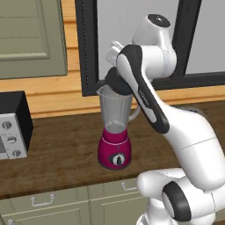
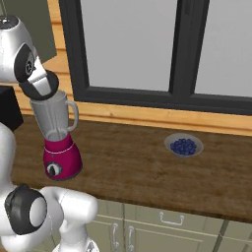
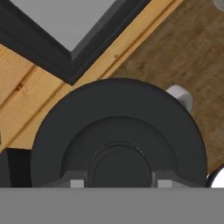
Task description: Close the lid blender by securely placing the lid on top.
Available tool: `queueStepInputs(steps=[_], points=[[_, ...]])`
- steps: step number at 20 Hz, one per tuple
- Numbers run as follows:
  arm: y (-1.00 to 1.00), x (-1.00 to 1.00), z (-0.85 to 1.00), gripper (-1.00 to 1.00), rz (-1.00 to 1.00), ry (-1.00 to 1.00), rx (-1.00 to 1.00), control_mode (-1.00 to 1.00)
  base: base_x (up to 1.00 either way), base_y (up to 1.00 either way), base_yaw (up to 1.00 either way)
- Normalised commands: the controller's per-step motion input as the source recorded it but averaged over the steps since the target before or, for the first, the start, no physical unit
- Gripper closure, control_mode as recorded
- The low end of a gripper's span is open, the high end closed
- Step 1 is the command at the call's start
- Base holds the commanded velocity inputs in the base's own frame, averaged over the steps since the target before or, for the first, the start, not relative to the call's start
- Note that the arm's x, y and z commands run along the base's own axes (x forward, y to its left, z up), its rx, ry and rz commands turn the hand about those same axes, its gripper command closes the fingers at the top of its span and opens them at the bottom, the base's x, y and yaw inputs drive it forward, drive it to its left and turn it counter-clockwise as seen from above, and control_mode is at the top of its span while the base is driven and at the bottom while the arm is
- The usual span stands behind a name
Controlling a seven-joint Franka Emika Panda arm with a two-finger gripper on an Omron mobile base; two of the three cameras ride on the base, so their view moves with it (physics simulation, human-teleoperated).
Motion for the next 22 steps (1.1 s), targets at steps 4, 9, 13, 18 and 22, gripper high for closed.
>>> queueStepInputs(steps=[4, 9, 13, 18, 22], points=[[0.06, 0.30, 0.02, 1.00, -0.04, 0.25, 0.00, -1.00, 0.00, 0.00, 0.00], [-0.01, 0.11, 0.00, 1.00, -0.01, 0.18, 0.00, -1.00, 0.00, 0.00, 0.00], [0.00, 0.01, -0.05, 1.00, -0.04, 0.11, 0.00, -1.00, 0.00, 0.00, 0.00], [0.00, 0.01, -0.11, 1.00, -0.05, 0.02, 0.00, -1.00, 0.00, 0.00, 0.00], [0.00, 0.09, -0.10, 1.00, -0.05, 0.04, 0.00, -1.00, 0.00, 0.00, 0.00]])
